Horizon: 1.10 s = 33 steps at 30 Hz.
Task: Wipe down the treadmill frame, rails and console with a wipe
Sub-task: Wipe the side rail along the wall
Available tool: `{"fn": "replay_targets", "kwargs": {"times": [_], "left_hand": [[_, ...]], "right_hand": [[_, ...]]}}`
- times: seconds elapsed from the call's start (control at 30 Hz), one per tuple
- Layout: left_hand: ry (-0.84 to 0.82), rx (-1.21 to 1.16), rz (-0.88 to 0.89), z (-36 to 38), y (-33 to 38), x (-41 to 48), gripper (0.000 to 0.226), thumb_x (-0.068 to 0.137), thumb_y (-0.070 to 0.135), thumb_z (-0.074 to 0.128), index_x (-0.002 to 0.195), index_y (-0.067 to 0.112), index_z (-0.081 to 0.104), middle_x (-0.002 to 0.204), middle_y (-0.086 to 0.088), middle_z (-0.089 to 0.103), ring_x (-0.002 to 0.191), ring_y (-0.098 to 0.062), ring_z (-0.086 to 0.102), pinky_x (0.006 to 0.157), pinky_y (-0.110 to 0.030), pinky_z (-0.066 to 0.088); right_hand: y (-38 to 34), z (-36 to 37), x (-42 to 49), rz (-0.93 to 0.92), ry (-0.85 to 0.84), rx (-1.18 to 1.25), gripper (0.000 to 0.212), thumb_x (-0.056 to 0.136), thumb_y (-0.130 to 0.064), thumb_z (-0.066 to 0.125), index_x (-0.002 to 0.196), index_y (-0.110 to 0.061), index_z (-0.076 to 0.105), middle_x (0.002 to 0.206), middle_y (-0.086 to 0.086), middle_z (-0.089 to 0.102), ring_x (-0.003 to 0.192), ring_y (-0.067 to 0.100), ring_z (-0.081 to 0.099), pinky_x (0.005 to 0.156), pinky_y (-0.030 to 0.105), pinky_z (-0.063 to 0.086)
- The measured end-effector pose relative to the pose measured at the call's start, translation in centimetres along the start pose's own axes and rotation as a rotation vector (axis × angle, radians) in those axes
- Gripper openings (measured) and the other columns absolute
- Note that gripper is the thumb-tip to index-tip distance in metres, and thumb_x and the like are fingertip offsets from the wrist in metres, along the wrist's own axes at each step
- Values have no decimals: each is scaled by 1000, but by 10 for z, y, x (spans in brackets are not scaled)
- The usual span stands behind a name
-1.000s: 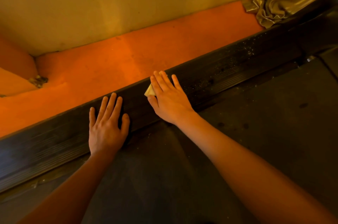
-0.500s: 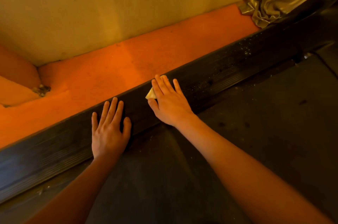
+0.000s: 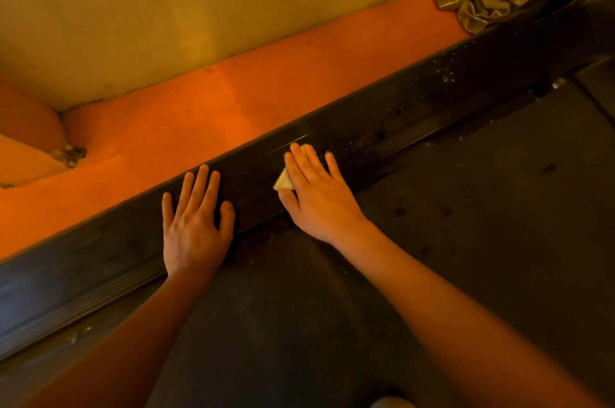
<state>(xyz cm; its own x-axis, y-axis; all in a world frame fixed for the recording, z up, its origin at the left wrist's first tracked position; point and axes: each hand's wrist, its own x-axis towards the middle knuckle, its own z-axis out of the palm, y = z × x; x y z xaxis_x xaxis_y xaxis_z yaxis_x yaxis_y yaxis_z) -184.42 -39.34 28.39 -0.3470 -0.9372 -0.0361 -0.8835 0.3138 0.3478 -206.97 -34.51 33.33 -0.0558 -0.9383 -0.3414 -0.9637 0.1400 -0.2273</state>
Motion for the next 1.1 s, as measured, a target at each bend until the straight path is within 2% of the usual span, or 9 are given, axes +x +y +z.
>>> {"fn": "replay_targets", "kwargs": {"times": [0.17, 0.3, 0.43, 0.6, 0.77, 1.0, 1.1], "left_hand": [[-1, -6, 11, -1, 1, 1, 63, 103, 51, 25, 160, 24, 26, 168, 5, 16, 156, -15, 5, 126, -50, 2], [3, 3, 6, -1, 4, 0, 62, 103, 49, 27, 160, 23, 27, 167, 5, 16, 156, -16, 7, 126, -51, 4], [15, 1, 6, 1, 4, 0, 62, 103, 48, 28, 159, 23, 28, 167, 5, 18, 156, -16, 8, 126, -49, 3], [9, 11, 14, 1, 0, 0, 61, 103, 48, 27, 160, 24, 27, 167, 5, 17, 156, -14, 6, 126, -48, 2], [5, 10, 11, 0, 2, 1, 62, 103, 48, 27, 160, 24, 26, 167, 5, 17, 156, -15, 6, 126, -50, 4], [11, 4, 3, 0, 3, 1, 62, 103, 48, 27, 159, 24, 26, 167, 6, 17, 156, -15, 7, 126, -48, 2], [14, 17, 5, 1, 2, 1, 61, 103, 48, 27, 159, 25, 25, 167, 6, 17, 156, -14, 6, 126, -47, 1]], "right_hand": [[2, -14, 49, -13, -6, -37, 68, 110, -50, 19, 164, -14, -1, 171, 4, -13, 157, 21, -15, 125, 47, -12], [5, -1, -2, -19, 18, 13, 67, 110, -50, 18, 164, -16, 0, 172, 3, -11, 157, 19, -16, 127, 47, -9], [8, 10, -45, 29, -26, 13, 66, 110, -51, 18, 164, -20, -3, 171, -1, -15, 154, 15, -22, 123, 42, -16], [3, 2, 10, 11, 42, -17, 66, 110, -48, 21, 164, -16, 2, 172, 3, -9, 157, 19, -13, 124, 45, -13], [6, -21, 56, 6, -4, -34, 65, 110, -47, 15, 164, -14, 1, 172, 4, -10, 157, 20, -13, 125, 48, -12], [4, 0, -35, 27, -40, 28, 64, 110, -51, 14, 163, -20, -3, 171, -1, -13, 156, 17, -19, 125, 45, -14], [7, 4, -33, 33, -33, -3, 64, 110, -50, 15, 163, -21, -5, 171, -1, -15, 155, 16, -19, 125, 45, -14]]}}
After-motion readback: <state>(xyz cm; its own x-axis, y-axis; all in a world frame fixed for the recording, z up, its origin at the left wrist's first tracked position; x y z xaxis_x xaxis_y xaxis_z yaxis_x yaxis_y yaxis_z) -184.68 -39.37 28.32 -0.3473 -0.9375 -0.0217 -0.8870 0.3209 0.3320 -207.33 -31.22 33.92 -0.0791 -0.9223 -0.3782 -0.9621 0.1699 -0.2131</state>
